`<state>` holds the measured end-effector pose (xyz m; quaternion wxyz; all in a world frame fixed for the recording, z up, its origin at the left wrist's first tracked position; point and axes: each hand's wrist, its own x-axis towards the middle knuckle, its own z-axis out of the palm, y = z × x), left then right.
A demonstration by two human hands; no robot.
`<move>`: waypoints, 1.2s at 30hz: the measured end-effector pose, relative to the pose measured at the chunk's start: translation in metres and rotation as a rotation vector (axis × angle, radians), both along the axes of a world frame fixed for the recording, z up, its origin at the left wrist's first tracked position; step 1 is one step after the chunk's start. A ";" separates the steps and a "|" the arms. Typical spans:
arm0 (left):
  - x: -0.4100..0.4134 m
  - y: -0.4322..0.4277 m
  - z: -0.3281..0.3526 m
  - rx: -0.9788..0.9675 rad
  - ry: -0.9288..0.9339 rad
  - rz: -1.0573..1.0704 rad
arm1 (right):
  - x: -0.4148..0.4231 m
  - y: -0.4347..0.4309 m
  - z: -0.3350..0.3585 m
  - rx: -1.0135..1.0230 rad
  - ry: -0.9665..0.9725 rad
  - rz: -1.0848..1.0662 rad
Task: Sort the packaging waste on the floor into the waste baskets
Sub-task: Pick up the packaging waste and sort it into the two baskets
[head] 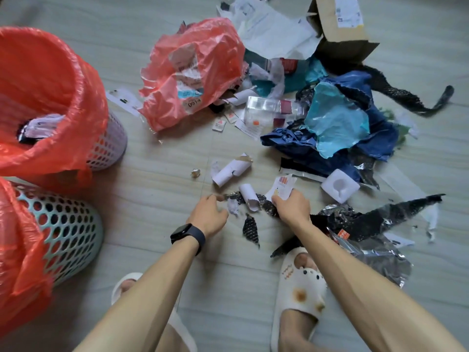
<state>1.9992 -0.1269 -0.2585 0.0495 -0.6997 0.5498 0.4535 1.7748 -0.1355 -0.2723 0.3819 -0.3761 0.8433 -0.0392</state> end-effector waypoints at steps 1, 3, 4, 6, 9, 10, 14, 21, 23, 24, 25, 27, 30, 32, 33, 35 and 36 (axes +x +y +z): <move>0.000 -0.003 0.004 -0.038 0.033 0.042 | 0.000 0.002 0.002 -0.036 -0.067 -0.028; -0.003 -0.009 0.012 -0.116 0.121 0.152 | 0.000 0.007 0.006 -0.087 -0.248 -0.176; -0.005 -0.014 0.018 -0.147 0.178 0.215 | -0.001 0.009 0.009 -0.109 -0.317 -0.245; -0.013 -0.022 0.029 -0.178 0.295 0.324 | -0.005 0.010 0.018 -0.153 -0.439 -0.330; -0.023 -0.033 0.041 -0.025 0.494 0.421 | 0.000 0.008 0.041 -0.153 -0.780 -0.445; -0.025 -0.035 0.043 0.093 0.563 0.434 | 0.004 0.007 0.049 -0.128 -0.881 -0.454; -0.030 -0.035 0.047 0.327 0.684 0.449 | 0.015 0.004 0.057 -0.014 -1.047 -0.405; -0.009 -0.035 0.039 0.130 0.577 0.366 | 0.026 0.003 0.044 -0.016 -0.849 -0.299; -0.002 -0.036 0.038 0.091 0.541 0.330 | 0.028 0.003 0.040 -0.056 -0.801 -0.338; 0.001 -0.038 0.037 0.081 0.527 0.335 | 0.028 0.002 0.039 -0.083 -0.782 -0.383; 0.005 -0.040 0.036 0.077 0.494 0.336 | 0.027 0.001 0.037 -0.108 -0.766 -0.423; 0.013 -0.044 0.035 0.065 0.397 0.361 | 0.021 -0.001 0.034 -0.138 -0.729 -0.462; 0.027 -0.052 0.032 -0.012 0.240 0.439 | 0.013 -0.004 0.031 -0.127 -0.659 -0.363; 0.034 -0.054 0.035 -0.071 0.116 0.397 | 0.011 -0.008 0.032 -0.087 -0.624 -0.330; 0.036 -0.054 0.035 -0.091 0.073 0.368 | 0.010 -0.009 0.032 -0.069 -0.609 -0.338; 0.035 -0.054 0.034 -0.124 0.020 0.309 | 0.010 -0.012 0.031 -0.070 -0.546 -0.352; 0.033 -0.054 0.033 -0.129 -0.008 0.278 | 0.011 -0.013 0.029 -0.078 -0.498 -0.343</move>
